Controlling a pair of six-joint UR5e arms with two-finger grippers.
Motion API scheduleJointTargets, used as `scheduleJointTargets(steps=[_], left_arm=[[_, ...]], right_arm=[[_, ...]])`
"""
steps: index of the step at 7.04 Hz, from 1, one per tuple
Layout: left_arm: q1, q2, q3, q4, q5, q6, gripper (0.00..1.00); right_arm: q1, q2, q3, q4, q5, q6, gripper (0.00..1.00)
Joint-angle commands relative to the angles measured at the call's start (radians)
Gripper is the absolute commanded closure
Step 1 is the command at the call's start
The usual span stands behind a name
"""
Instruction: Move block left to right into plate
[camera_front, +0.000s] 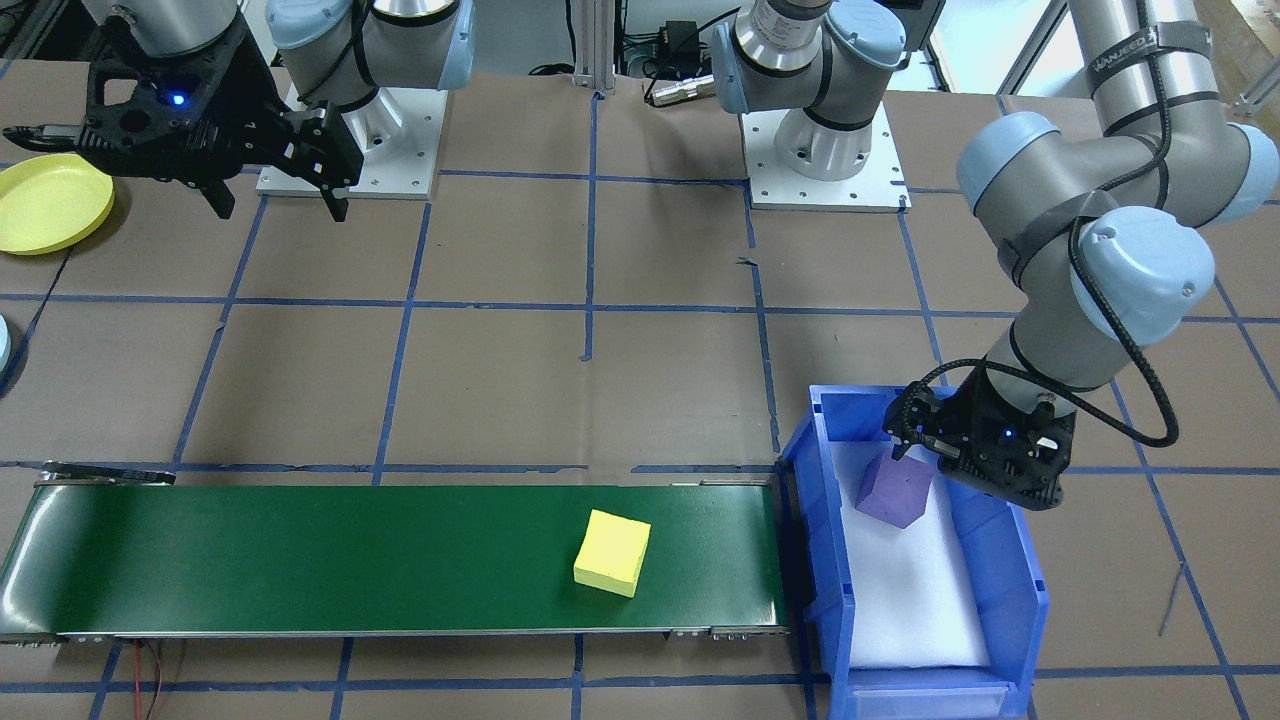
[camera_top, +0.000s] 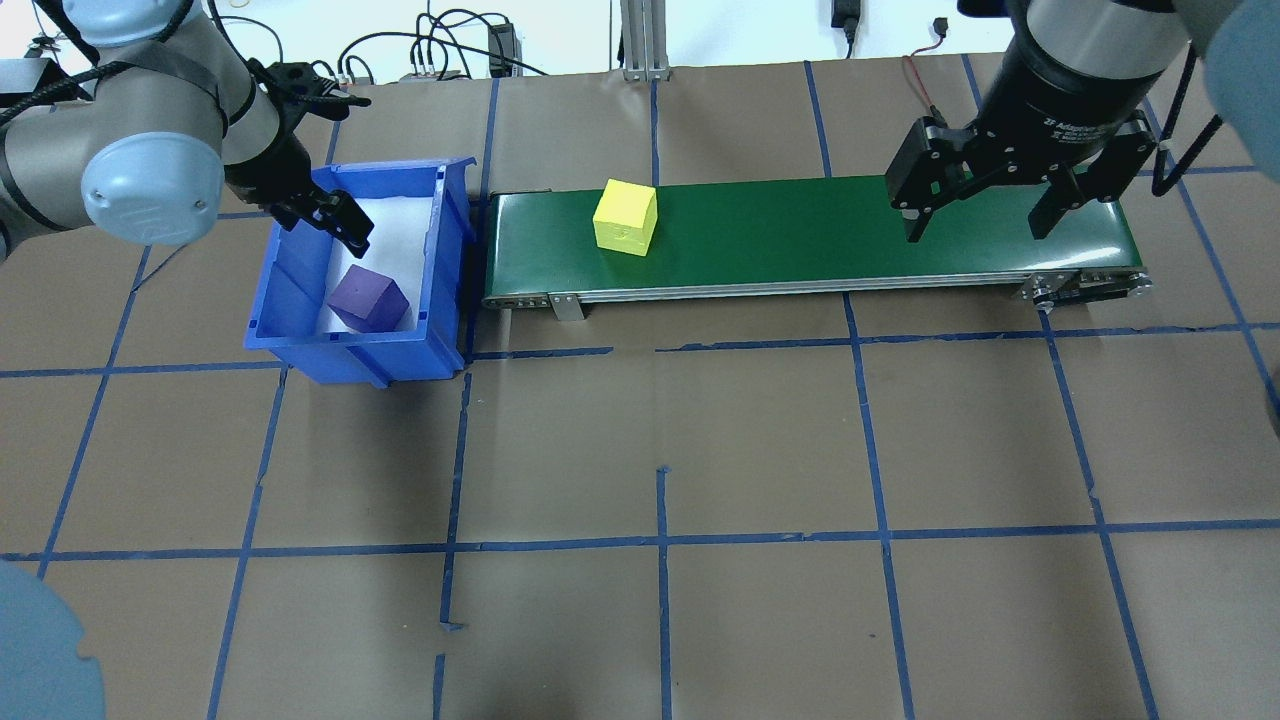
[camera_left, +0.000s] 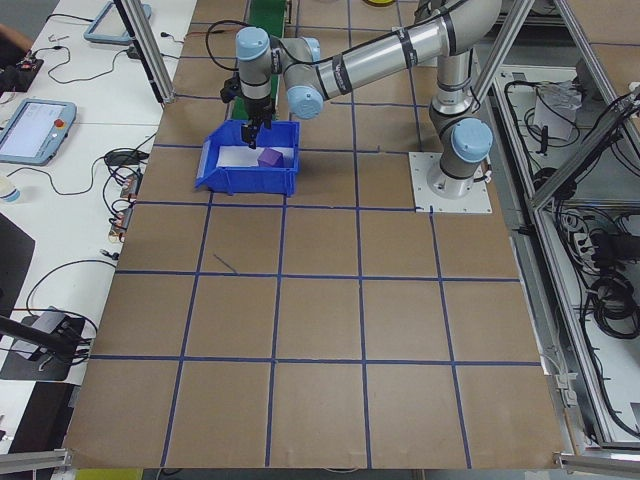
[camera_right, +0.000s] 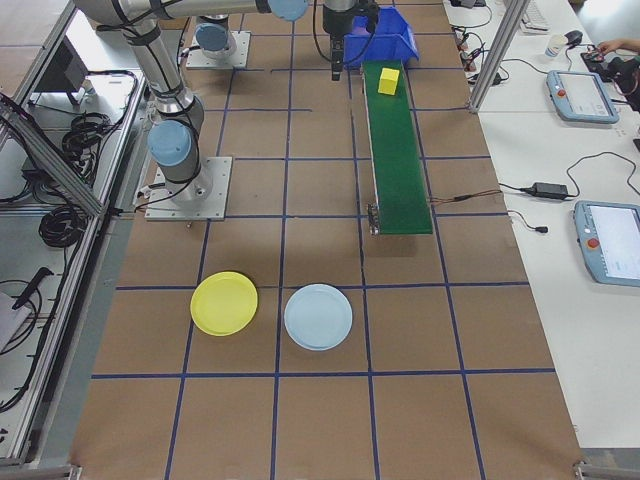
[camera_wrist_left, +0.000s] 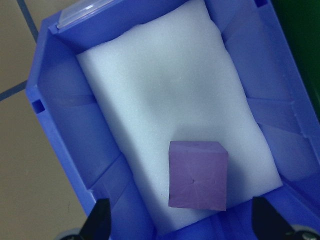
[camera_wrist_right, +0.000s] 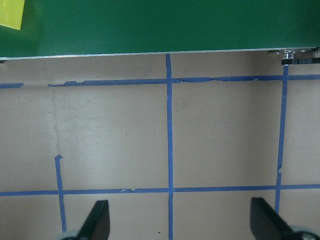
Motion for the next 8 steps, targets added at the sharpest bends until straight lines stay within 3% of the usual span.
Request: scheduleJointTargets(steps=[1, 3, 8], left_arm=[[-0.001, -0.014, -0.03, 0.01, -0.024, 0.04, 0.0], [-0.001, -0.062, -0.033, 0.053, -0.022, 0.151, 0.0], [0.001, -0.08, -0.08, 0.053, -0.01, 0.167, 0.0]], right_arm=[[0.002, 0.0, 0.0, 0.0, 0.0, 0.0, 0.0], [0.0, 0.0, 0.0, 0.0, -0.004, 0.0, 0.0], [0.002, 0.0, 0.0, 0.001, -0.001, 0.0, 0.0]])
